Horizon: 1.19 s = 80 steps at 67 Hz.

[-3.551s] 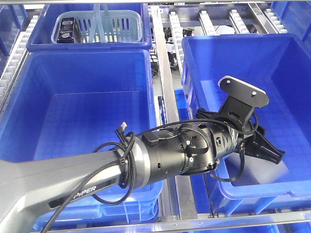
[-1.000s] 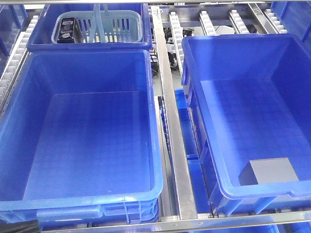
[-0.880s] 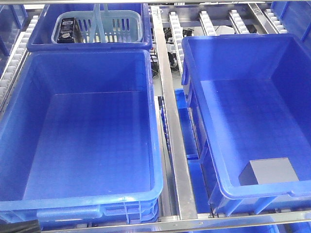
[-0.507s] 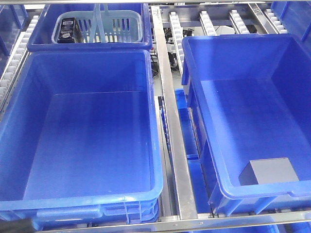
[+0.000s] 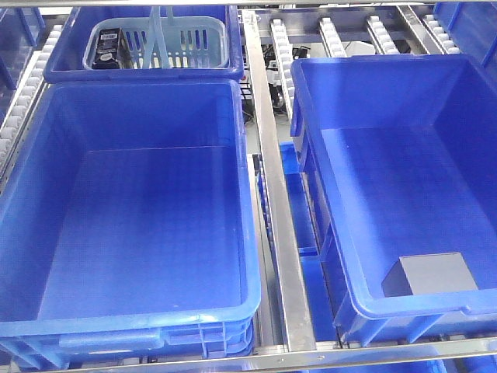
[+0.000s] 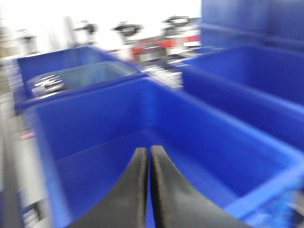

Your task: Sort gray base to blue bin

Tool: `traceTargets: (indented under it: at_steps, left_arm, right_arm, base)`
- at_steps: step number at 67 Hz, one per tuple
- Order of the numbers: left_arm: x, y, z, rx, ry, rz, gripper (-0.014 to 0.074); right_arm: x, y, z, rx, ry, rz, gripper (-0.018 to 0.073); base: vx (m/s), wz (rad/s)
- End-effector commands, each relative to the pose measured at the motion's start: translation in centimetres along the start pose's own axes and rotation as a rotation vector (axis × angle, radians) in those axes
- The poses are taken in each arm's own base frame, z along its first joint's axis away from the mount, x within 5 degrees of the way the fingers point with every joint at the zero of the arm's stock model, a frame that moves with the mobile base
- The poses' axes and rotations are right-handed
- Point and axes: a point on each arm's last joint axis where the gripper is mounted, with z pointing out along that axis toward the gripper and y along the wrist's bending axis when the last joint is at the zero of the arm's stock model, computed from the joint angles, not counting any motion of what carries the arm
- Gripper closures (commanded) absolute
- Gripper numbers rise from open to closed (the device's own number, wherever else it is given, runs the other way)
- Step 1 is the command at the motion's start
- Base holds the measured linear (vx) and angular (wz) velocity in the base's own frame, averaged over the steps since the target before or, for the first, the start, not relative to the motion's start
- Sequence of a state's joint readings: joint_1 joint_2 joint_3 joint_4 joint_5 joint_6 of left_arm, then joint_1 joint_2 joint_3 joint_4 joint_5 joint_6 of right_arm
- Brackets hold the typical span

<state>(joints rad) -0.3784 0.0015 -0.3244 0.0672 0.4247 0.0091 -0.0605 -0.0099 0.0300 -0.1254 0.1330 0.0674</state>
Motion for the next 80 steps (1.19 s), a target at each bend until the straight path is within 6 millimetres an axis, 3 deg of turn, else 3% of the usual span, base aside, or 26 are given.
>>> traceTargets:
  at_steps: [1, 11, 32, 80]
  left_arm:
    - [-0.1, 0.3, -0.2, -0.130, -0.092, -0.024, 0.0603]
    - [2.1, 0.7, 0.6, -0.289, -0.040, -0.054, 0.0603]
    - [8.0, 1.3, 2.3, -0.369, -0.047, -0.099, 0.0603]
    - [7.6, 1.3, 2.3, -0.371, -0.084, -0.095, 0.0603]
  right_arm:
    - [-0.3, 0.1, -0.1, -0.002, -0.077, -0.015, 0.0568]
    - [-0.3, 0.1, -0.1, -0.002, -0.077, -0.015, 0.0568]
    - [-0.3, 0.1, -0.1, -0.002, -0.077, -0.015, 0.0568]
    - [-0.3, 0.1, -0.1, -0.002, -0.077, -0.015, 0.0568]
  base:
    - [0.00, 0.00]
    - [0.00, 0.00]
    - [0.00, 0.00]
    - [0.00, 0.00]
